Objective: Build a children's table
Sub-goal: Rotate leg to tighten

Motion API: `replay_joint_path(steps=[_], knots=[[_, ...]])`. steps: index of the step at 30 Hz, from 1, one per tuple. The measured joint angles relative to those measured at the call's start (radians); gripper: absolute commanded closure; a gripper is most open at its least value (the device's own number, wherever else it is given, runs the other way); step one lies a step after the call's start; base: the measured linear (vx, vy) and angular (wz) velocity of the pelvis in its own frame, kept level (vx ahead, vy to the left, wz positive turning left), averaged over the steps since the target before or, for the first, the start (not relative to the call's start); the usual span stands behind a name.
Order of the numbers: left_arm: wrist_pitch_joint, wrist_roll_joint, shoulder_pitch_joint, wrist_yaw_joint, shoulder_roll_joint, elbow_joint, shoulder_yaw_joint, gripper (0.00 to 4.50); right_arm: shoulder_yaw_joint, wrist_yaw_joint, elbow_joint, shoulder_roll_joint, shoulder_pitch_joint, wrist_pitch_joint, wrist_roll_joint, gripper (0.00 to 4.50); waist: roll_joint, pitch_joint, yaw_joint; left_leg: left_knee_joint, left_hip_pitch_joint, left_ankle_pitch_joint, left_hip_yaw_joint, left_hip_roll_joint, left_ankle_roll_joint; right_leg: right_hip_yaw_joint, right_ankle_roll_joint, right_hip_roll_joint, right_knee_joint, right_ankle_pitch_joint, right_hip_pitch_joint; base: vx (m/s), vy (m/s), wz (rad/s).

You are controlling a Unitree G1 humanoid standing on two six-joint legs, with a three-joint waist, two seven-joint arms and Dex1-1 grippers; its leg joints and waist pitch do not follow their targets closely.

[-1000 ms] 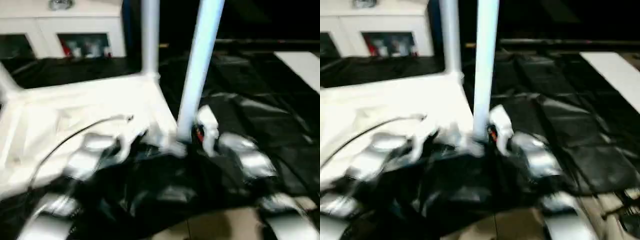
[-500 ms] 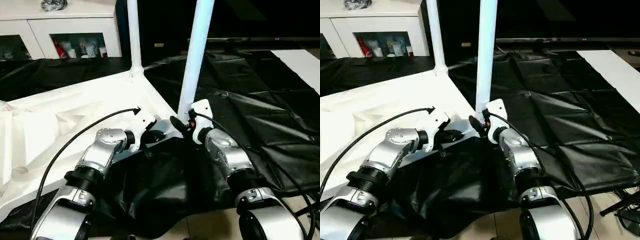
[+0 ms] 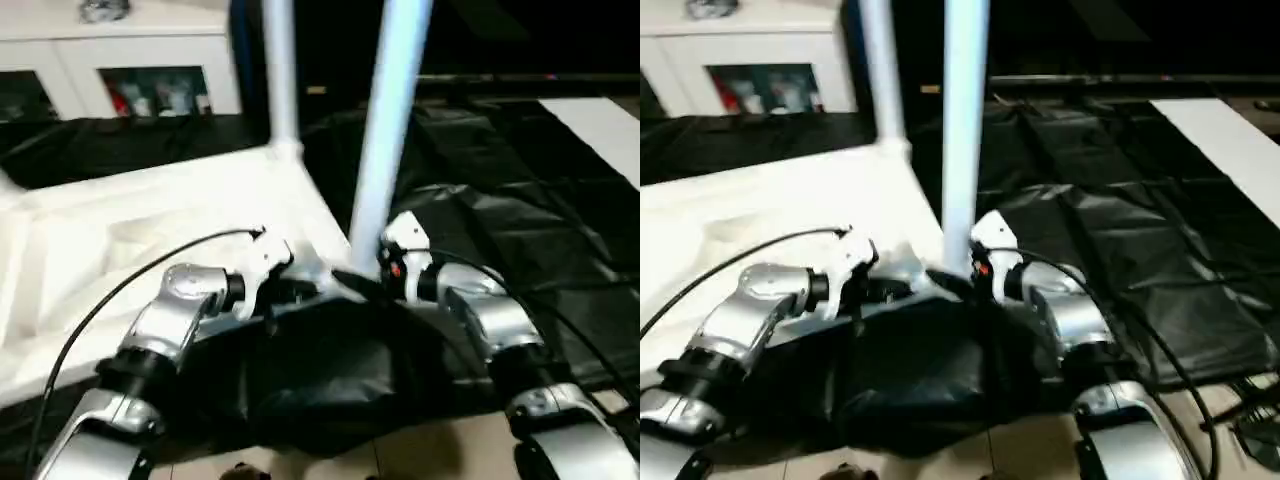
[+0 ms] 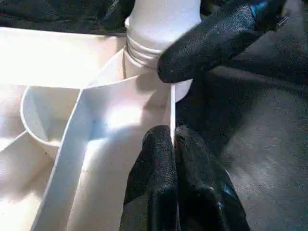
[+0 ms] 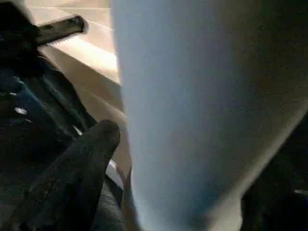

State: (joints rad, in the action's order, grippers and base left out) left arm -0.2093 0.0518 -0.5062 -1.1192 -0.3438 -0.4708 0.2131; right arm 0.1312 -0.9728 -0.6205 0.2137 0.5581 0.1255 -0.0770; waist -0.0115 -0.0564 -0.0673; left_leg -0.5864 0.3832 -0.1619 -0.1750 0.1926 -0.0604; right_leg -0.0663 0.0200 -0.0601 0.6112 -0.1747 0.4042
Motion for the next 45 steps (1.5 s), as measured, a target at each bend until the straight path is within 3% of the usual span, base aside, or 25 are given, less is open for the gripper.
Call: replay_joint_path(steps=[5, 8, 17, 18, 22, 28, 34, 42, 43, 45], knots=[[-0.005, 0.021, 0.038, -0.094, -0.047, 0.056, 0.011, 4.50, 0.030, -0.139, 0.089, 0.055, -0.049, 0.034, -0.041, 0.70, 0.002, -0.001, -0.012, 0.000, 0.000, 0.000, 0.000, 0.000, 0.000, 0.000, -0.001, 0.000, 0.000, 0.000, 0.000, 0.000, 0.000, 0.00], [-0.006, 0.033, 0.046, -0.129, -0.069, 0.069, 0.019, 4.50, 0.043, -0.203, 0.127, 0.079, -0.059, 0.062, -0.058, 1.04, 0.002, -0.001, -0.022, 0.000, 0.000, 0.000, 0.000, 0.000, 0.000, 0.000, -0.002, 0.000, 0.000, -0.001, 0.000, 0.000, 0.000, 0.00], [-0.032, 0.048, 0.076, -0.188, -0.105, 0.121, 0.027, 4.50, 0.064, -0.259, 0.184, 0.104, -0.082, 0.107, -0.083, 1.57, 0.002, -0.001, -0.022, -0.001, 0.000, 0.000, 0.000, 0.000, 0.000, 0.000, -0.001, 0.000, 0.000, -0.001, 0.000, 0.000, 0.000, 0.00], [-0.033, 0.051, 0.076, -0.188, -0.107, 0.122, 0.028, 4.50, 0.064, -0.260, 0.186, 0.104, -0.082, 0.109, -0.083, 1.85, 0.003, -0.001, -0.022, -0.001, 0.000, 0.000, 0.000, 0.000, 0.000, 0.000, -0.001, 0.000, 0.000, -0.001, 0.000, 0.000, 0.000, 0.00], [-0.033, 0.050, 0.077, -0.174, -0.095, 0.121, 0.029, 4.50, 0.063, -0.244, 0.186, 0.100, -0.085, 0.108, -0.082, 1.94, 0.003, -0.001, -0.022, -0.001, 0.000, 0.000, 0.000, 0.000, 0.000, 0.000, -0.001, 0.000, 0.000, -0.001, 0.000, 0.000, 0.000, 0.00], [-0.025, 0.019, 0.032, -0.034, -0.028, 0.048, 0.011, 4.50, 0.000, -0.024, 0.125, 0.016, -0.075, 0.076, -0.058, 1.96, 0.004, 0.000, -0.018, -0.001, -0.001, 0.000, 0.000, 0.000, 0.000, 0.000, -0.004, 0.000, 0.000, -0.002, -0.001, 0.000, 0.000, 0.00], [-0.025, -0.028, -0.041, 0.164, 0.062, -0.054, -0.008, 4.50, -0.079, 0.329, -0.021, -0.110, 0.010, 0.057, -0.029, 2.04, 0.004, 0.000, 0.007, -0.002, -0.002, 0.000, 0.000, 0.000, 0.000, 0.000, -0.004, 0.000, 0.000, -0.001, -0.001, 0.000, 0.000, 0.00], [-0.025, -0.053, -0.107, 0.308, 0.134, -0.144, -0.022, 4.50, -0.136, 0.593, -0.170, -0.197, 0.111, 0.011, -0.002, 2.04, 0.003, 0.000, 0.009, -0.001, -0.001, 0.000, 0.000, -0.001, 0.000, 0.001, -0.001, 0.000, 0.000, 0.002, 0.000, 0.000, 0.000, 0.00], [-0.025, -0.054, -0.108, 0.309, 0.135, -0.144, -0.022, 4.50, -0.136, 0.594, -0.175, -0.198, 0.111, 0.000, 0.000, 1.48, 0.003, 0.001, 0.009, -0.001, -0.001, 0.000, 0.000, -0.001, 0.000, 0.001, -0.001, 0.000, 0.000, 0.002, 0.000, 0.000, 0.000, 0.00], [-0.021, -0.054, -0.108, 0.305, 0.135, -0.144, -0.022, 4.50, -0.135, 0.582, -0.186, -0.198, 0.112, -0.018, 0.004, 1.34, 0.002, 0.001, 0.009, -0.001, 0.000, 0.000, 0.000, -0.001, 0.000, 0.001, -0.001, 0.000, -0.001, 0.002, 0.000, 0.000, 0.000, 0.00]])
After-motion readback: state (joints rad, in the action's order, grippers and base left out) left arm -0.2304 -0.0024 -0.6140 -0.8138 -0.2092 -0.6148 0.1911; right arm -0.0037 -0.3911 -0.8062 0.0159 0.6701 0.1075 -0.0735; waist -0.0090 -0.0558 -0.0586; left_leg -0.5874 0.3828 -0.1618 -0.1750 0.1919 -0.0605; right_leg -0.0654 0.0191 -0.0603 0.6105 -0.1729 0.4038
